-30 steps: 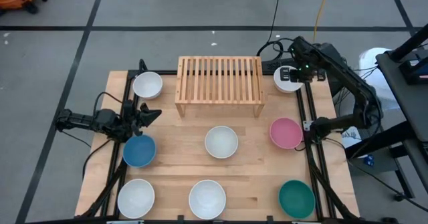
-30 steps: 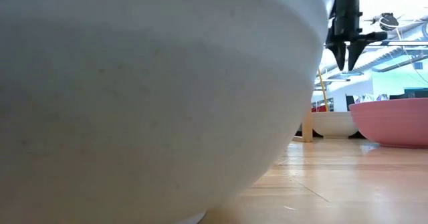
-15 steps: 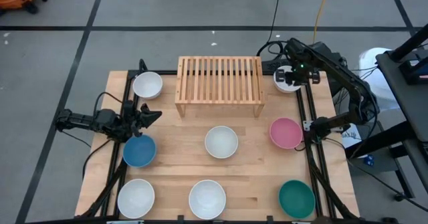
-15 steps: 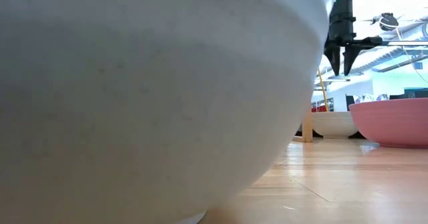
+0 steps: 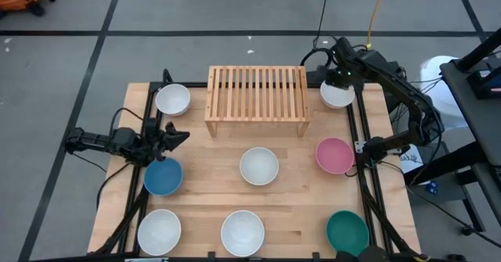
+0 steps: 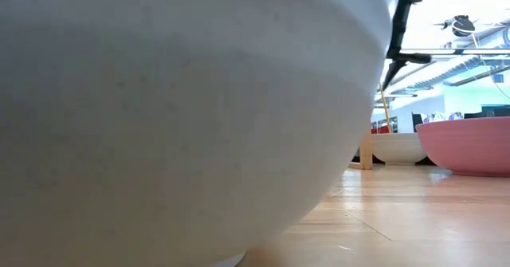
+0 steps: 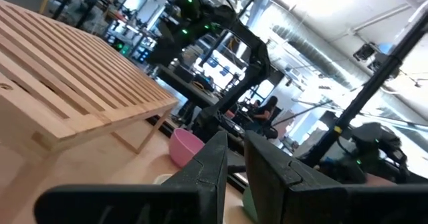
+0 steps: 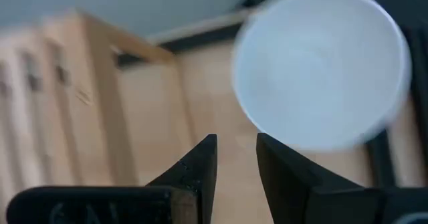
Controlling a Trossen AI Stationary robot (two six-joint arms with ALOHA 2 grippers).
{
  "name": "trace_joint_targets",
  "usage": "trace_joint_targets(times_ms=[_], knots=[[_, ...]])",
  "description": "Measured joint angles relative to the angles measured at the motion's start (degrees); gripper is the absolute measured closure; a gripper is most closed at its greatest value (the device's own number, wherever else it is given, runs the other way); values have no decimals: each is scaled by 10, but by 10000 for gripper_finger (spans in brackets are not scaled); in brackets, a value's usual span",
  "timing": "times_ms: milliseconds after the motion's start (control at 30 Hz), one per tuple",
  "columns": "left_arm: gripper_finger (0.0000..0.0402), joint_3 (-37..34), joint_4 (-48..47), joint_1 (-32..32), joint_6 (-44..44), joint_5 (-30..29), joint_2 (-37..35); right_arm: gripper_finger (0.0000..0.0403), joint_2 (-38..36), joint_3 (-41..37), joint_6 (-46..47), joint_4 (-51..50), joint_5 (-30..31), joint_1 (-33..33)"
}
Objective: Place and stack bowls onto a shelf
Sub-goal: Put the white bowl on the shelf
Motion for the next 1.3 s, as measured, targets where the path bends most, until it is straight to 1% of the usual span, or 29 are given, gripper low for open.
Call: trace_joint_targets(times_ms=[100,233,467,533,600,733,900,967,1033,1133,1233,1300], knots=[[346,0,0,0,-1,11,0,305,0,-24,7,63,0,-3],[346,0,0,0,-2,28,0,305,0,-72,16,112,0,-9],[346,0,0,0,-11,33,0,305,1,-148,40,146,-3,-21],[346,0,0,0,-16,33,0,305,0,-164,41,148,-19,-21],[346,0,0,0,-16,33,0,305,0,-180,13,147,-30,-21],[346,0,0,0,-16,33,0,305,0,-202,-61,147,-30,-21],[346,0,0,0,-16,33,0,305,0,-207,-126,148,-27,-21],[346,0,0,0,-16,33,0,305,0,-207,-157,147,-14,-21],[346,0,0,0,-16,33,0,305,0,-207,-176,147,-4,-21],[346,0,0,0,-16,33,0,305,0,-207,-195,147,-3,-21],[346,0,0,0,-17,33,0,305,0,-207,-219,145,-27,-21],[346,0,0,0,-17,33,0,305,0,-207,-236,142,-31,-20]])
